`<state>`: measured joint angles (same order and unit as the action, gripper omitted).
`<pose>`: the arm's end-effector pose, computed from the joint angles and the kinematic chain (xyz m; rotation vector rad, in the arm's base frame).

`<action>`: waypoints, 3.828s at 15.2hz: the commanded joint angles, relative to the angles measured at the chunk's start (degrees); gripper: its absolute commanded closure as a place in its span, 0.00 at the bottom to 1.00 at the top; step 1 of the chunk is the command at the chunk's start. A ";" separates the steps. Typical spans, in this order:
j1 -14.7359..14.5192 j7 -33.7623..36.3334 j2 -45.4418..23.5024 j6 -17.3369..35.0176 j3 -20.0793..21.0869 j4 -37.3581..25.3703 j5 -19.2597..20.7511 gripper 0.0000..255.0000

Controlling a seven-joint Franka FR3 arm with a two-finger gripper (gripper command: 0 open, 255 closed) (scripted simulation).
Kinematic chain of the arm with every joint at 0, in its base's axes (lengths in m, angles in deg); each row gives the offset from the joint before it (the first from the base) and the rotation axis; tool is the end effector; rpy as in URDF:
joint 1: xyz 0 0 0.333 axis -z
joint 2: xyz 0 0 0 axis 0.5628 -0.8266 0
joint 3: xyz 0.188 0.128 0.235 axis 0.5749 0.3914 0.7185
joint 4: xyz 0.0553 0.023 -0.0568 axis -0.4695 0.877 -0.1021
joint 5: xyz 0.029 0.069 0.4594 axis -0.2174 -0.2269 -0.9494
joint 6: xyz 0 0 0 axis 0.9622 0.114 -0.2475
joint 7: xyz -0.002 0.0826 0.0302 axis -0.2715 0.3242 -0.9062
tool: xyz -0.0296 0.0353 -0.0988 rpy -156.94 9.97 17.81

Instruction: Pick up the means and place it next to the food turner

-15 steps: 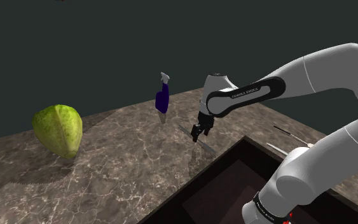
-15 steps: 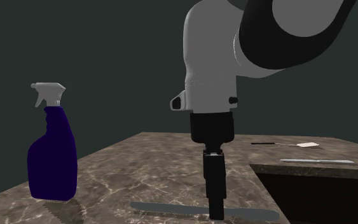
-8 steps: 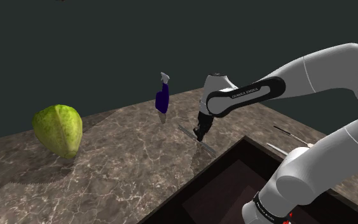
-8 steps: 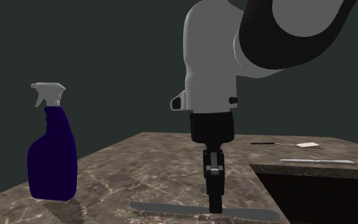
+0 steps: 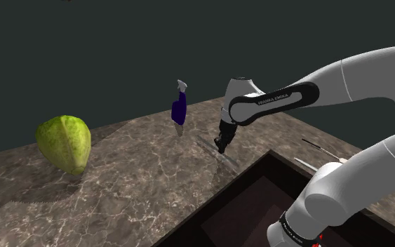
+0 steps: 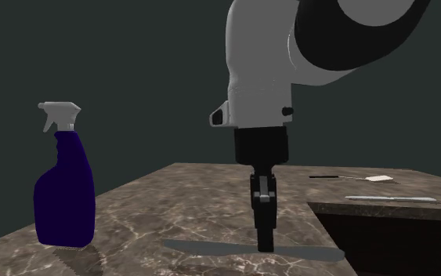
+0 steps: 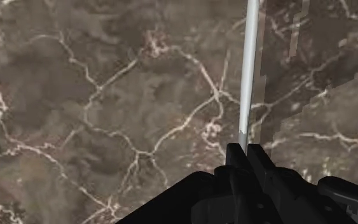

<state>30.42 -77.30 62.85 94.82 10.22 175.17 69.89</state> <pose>0.4568 0.0446 0.3244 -3.1374 -0.1039 0.0811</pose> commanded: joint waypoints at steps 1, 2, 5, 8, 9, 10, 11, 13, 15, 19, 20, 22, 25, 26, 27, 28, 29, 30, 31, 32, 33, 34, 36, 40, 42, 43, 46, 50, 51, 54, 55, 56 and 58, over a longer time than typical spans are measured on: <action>-0.02 0.02 1.01 -1.88 0.00 -0.85 -0.01 1.00; -0.02 0.02 1.47 -2.78 -0.01 -1.28 -0.01 1.00; -0.02 0.02 2.77 -5.43 -0.05 -2.64 -0.01 1.00; -0.02 0.02 3.92 -8.04 -0.08 -4.10 0.00 1.00; -0.02 0.02 4.26 -8.90 -0.09 -4.62 0.01 1.00; -0.01 0.02 4.60 -9.76 -0.10 -5.14 0.01 1.00; -0.01 0.02 4.91 -10.61 -0.11 -5.67 0.01 1.00; -0.01 0.02 5.50 -12.30 -0.13 -6.78 0.02 1.00; -0.01 0.03 5.99 -13.89 -0.15 -7.87 0.03 1.00; 2.38 -4.61 11.66 -14.93 -3.73 -3.24 2.15 1.00; 3.05 -5.80 12.99 -15.24 -4.68 -2.24 2.81 1.00; 4.49 -8.22 15.50 -15.91 -6.64 -0.45 4.26 1.00; 6.86 -11.97 18.87 -16.96 -9.75 1.73 6.76 1.00; 7.72 -13.27 19.86 -17.31 -10.82 2.32 7.65 1.00; 8.59 -14.59 20.79 -17.66 -11.91 2.83 8.57 1.00; 9.49 -15.93 21.64 -17.99 -13.01 3.28 9.52 1.00; 10.40 -17.29 22.42 -18.30 -14.13 3.64 10.48 1.00; 11.33 -18.67 23.11 -18.60 -15.27 3.94 11.47 1.00; 12.26 -20.07 23.72 -18.88 -16.43 4.16 12.46 1.00; 13.18 -21.48 24.25 -19.13 -17.61 4.31 13.47 1.00; 14.10 -22.90 24.68 -19.35 -18.81 4.38 14.48 1.00; 15.01 -24.34 25.02 -19.54 -20.02 4.38 15.49 1.00; 16.77 -27.25 25.43 -19.83 -22.48 4.15 17.49 1.00; 19.90 -33.13 25.16 -20.00 -27.59 2.84 21.28 1.00; 21.18 -36.08 24.51 -19.88 -30.22 1.76 23.01 1.00; 21.75 -37.56 24.06 -19.77 -31.55 1.12 23.81 1.00; 23.08 -42.00 22.27 -19.27 -35.62 -1.19 25.91 1.00; 23.87 -47.96 18.97 -18.29 -41.31 -5.13 27.90 1.00; 23.88 -49.47 17.99 -17.99 -42.79 -6.26 28.22 1.00; 23.44 -54.10 14.69 -17.01 -47.45 -9.96 28.68 1.00; 23.12 -55.68 13.48 -16.65 -49.09 -11.30 28.65 1.00; 22.71 -57.31 12.20 -16.28 -50.79 -12.70 28.51 1.00; 21.56 -60.67 9.44 -15.52 -54.44 -15.63 27.89 1.00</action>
<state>52.33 -136.36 73.32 79.13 -42.70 160.84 97.96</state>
